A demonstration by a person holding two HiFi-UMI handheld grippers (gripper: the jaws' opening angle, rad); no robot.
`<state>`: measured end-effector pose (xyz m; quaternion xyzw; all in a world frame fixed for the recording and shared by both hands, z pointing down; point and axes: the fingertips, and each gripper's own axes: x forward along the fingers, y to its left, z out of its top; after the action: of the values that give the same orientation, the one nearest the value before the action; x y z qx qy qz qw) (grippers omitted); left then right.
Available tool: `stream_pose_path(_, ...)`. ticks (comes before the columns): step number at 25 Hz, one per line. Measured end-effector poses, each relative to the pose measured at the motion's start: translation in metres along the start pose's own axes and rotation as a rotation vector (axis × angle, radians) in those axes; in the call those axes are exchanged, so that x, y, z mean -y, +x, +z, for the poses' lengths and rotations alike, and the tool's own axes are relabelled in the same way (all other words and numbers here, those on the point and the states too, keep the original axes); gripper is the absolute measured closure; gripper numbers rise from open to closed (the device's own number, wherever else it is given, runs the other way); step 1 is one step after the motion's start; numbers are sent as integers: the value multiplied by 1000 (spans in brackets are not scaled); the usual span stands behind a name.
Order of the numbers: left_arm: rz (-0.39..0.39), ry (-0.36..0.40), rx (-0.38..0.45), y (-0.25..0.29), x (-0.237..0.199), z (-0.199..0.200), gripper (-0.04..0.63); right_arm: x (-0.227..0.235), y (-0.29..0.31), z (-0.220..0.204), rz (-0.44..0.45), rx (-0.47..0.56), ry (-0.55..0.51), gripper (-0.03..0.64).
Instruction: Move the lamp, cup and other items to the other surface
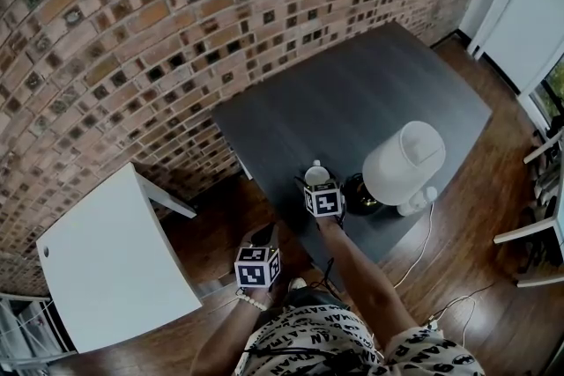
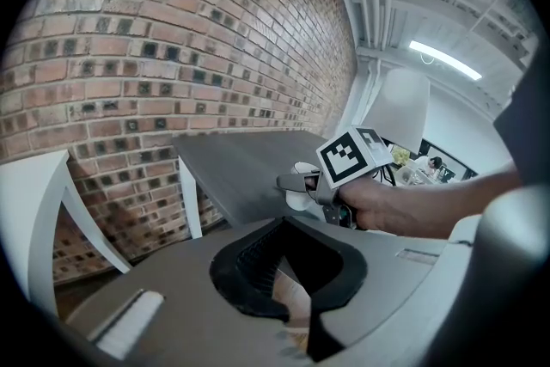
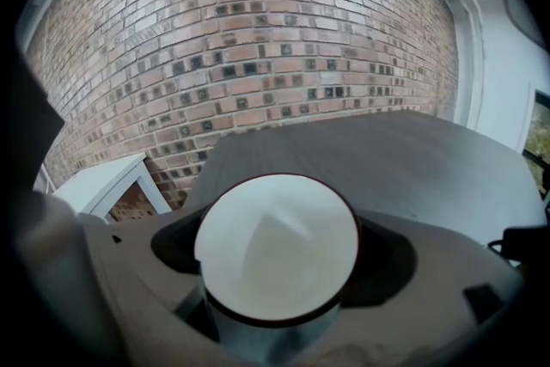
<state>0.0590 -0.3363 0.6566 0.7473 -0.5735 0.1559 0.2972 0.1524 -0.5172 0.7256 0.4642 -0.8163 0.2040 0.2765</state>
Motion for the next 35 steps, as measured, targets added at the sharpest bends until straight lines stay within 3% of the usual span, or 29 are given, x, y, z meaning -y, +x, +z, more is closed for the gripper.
stream_pose_path(9,-33,22,1,-4,4,4,592,-3,-34,8,-8,87,-9,153)
stream_pose_path(18,-119,64,8,-43,22,-7,592,-17,-151,-29,-69,170,117,161)
stream_pose_path(23,-183,111,9,-79,40,-26,592,-42,-226,-69,-113,204,182,366)
stream_pose_path(25,-210,128,17,-95,48,-35,592,-58,-250,-87,-107,209,214,383)
stream_pose_path(26,-222,134,20,-103,53,-41,592,-66,-261,-97,-102,211,231,432)
stream_pose_path(28,-248,145,25,-119,61,-52,592,-83,-283,-117,-104,210,252,458)
stream_pose_path(29,-262,148,26,-128,66,-58,592,-90,-293,-125,-108,211,258,513)
stream_pose_path(32,-303,151,29,-150,81,-71,592,-108,-324,-145,-115,220,265,521)
stream_pose_path(33,-315,150,28,-156,85,-75,592,-112,-333,-151,-125,221,264,596)
stream_pose_path(35,-338,154,23,-167,93,-85,592,-121,-350,-165,-143,217,275,612)
